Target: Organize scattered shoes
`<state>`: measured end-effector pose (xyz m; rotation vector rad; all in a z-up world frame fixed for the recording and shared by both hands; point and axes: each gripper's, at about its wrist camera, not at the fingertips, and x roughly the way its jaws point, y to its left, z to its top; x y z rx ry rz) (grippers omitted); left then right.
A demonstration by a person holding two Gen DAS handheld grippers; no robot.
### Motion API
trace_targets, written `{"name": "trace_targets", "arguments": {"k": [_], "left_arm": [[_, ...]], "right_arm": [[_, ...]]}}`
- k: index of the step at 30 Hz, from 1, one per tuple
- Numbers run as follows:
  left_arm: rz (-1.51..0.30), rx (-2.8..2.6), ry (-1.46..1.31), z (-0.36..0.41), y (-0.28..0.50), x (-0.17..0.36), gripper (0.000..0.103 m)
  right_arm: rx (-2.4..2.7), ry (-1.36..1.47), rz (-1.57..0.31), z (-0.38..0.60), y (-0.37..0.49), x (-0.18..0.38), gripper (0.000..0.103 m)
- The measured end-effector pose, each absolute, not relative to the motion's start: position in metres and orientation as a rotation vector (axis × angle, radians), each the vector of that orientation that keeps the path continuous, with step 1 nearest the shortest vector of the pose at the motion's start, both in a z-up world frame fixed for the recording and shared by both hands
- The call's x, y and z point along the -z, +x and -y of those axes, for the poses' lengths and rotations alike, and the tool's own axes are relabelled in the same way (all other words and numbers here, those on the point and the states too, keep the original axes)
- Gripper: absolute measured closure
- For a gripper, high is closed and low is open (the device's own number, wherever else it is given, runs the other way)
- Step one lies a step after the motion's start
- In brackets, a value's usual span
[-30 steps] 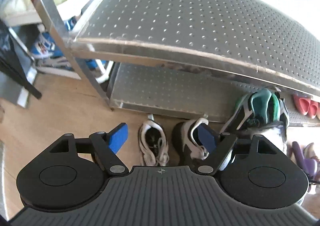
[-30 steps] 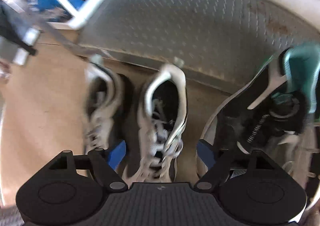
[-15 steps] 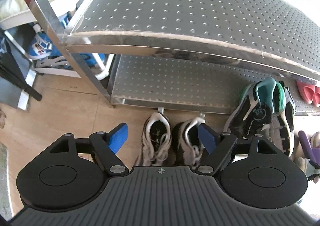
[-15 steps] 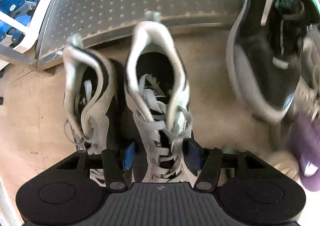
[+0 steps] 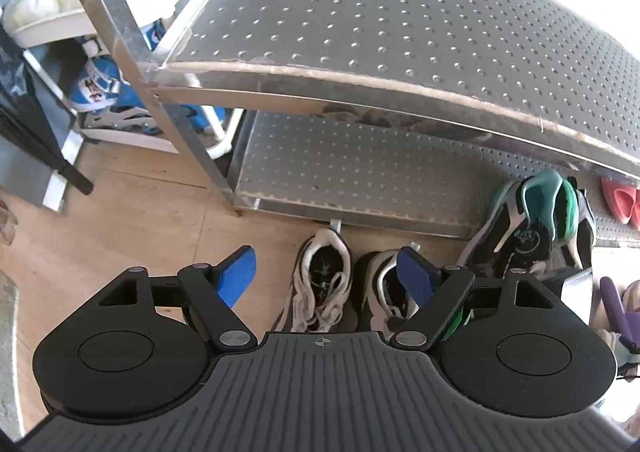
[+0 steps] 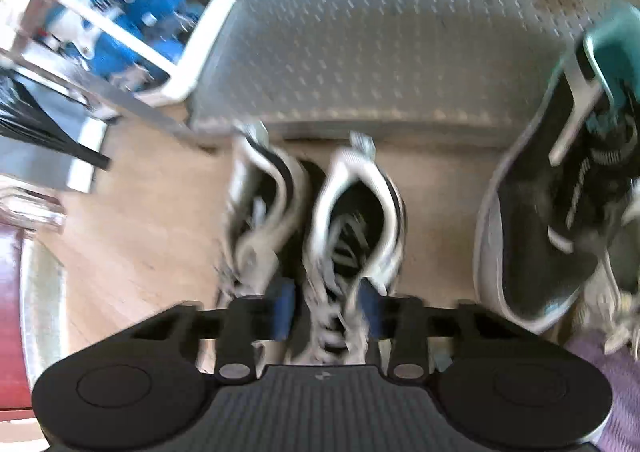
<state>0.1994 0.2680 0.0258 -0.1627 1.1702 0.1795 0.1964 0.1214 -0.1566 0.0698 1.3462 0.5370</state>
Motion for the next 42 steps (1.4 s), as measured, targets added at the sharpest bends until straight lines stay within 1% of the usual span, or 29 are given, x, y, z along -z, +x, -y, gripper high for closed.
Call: {"name": "trace_targets", "arguments": {"k": [2, 3, 4, 5, 7, 8, 9, 10, 11, 14, 15, 17, 19, 24, 27, 28, 29, 30, 31, 33, 34, 36, 38, 39, 41, 42], "left_arm": [[-1.173, -0.179, -0.159, -0.268, 0.199, -0.025, 0.021], [-1.175, -0.179, -0.157, -0.268, 0.199, -0.025, 0.021], [-1.175, -0.185, -0.157, -0.268, 0.199, -0.025, 0.021], [-1.174, -0.191, -0.160, -0.269, 0.200, -0.025, 0.021], [-1.174, -0.199, -0.164, -0.270, 0.200, -0.024, 0.020], [-1.177, -0.204, -0.172, -0.272, 0.201, -0.023, 0.020], [-1.179, -0.205, -0.176, -0.273, 0.201, -0.023, 0.020], [-1.181, -0.207, -0.180, -0.274, 0.202, -0.022, 0.020], [-1.182, -0.208, -0.184, -0.274, 0.202, -0.022, 0.020], [-1.180, -0.206, -0.196, -0.276, 0.203, -0.022, 0.020], [-1.179, -0.206, -0.200, -0.277, 0.203, -0.022, 0.020], [-1.178, -0.207, -0.203, -0.277, 0.203, -0.022, 0.020], [-1.177, -0.212, -0.205, -0.277, 0.202, -0.022, 0.020], [-1.178, -0.227, -0.216, -0.278, 0.200, -0.022, 0.020], [-1.178, -0.223, -0.220, -0.276, 0.201, -0.023, 0.020], [-1.177, -0.219, -0.222, -0.275, 0.201, -0.024, 0.020], [-1.176, -0.214, -0.225, -0.274, 0.202, -0.025, 0.020], [-1.175, -0.211, -0.225, -0.273, 0.203, -0.025, 0.020], [-1.174, -0.207, -0.225, -0.272, 0.203, -0.026, 0.020], [-1.174, -0.203, -0.222, -0.271, 0.204, -0.026, 0.020], [-1.175, -0.203, -0.220, -0.271, 0.205, -0.026, 0.020], [-1.173, -0.206, -0.217, -0.271, 0.205, -0.026, 0.020], [-1.175, -0.210, -0.218, -0.271, 0.204, -0.026, 0.020], [-1.176, -0.211, -0.218, -0.271, 0.204, -0.026, 0.020], [-1.181, -0.210, -0.204, -0.269, 0.205, -0.026, 0.020], [-1.180, -0.211, -0.196, -0.267, 0.206, -0.026, 0.020]], "right_arm": [[-0.522, 0.075, -1.363, -0.130, 0.203, 0.165, 0.052], [-0.498, 0.105, -1.382, -0.135, 0.208, 0.173, 0.038], [-0.471, 0.143, -1.395, -0.141, 0.214, 0.180, 0.032], [-0.457, 0.163, -1.400, -0.145, 0.219, 0.182, 0.029], [-0.437, 0.169, -1.422, -0.164, 0.228, 0.194, 0.016], [-0.435, 0.147, -1.453, -0.176, 0.233, 0.203, 0.016], [-0.435, 0.134, -1.468, -0.180, 0.236, 0.209, 0.022], [-0.458, 0.098, -1.439, -0.187, 0.238, 0.206, 0.040], [-0.474, 0.067, -1.399, -0.191, 0.239, 0.200, 0.042], [-0.502, 0.002, -1.248, -0.197, 0.236, 0.181, 0.043], [-0.531, -0.003, -1.226, -0.197, 0.233, 0.178, 0.046], [-0.541, -0.037, -1.255, -0.201, 0.228, 0.180, 0.041], [-0.535, -0.054, -1.293, -0.202, 0.224, 0.184, 0.040], [-0.443, 0.118, -1.390, -0.193, 0.228, 0.199, 0.039], [-0.395, 0.136, -1.395, -0.200, 0.236, 0.212, 0.034], [-0.363, 0.096, -1.384, -0.204, 0.237, 0.216, 0.044], [-0.349, 0.063, -1.380, -0.208, 0.237, 0.219, 0.051], [-0.355, 0.028, -1.385, -0.215, 0.239, 0.222, 0.067], [-0.349, 0.005, -1.389, -0.219, 0.240, 0.222, 0.074], [-0.317, 0.009, -1.371, -0.221, 0.241, 0.217, 0.079], [-0.293, 0.061, -1.334, -0.216, 0.240, 0.211, 0.080], [-0.277, 0.071, -1.273, -0.214, 0.236, 0.207, 0.080], [-0.310, -0.012, -1.207, -0.218, 0.229, 0.206, 0.080], [-0.343, -0.066, -1.191, -0.223, 0.226, 0.206, 0.077], [-0.400, -0.146, -1.173, -0.231, 0.224, 0.207, 0.063], [-0.427, -0.156, -1.187, -0.232, 0.225, 0.204, 0.053]]}}
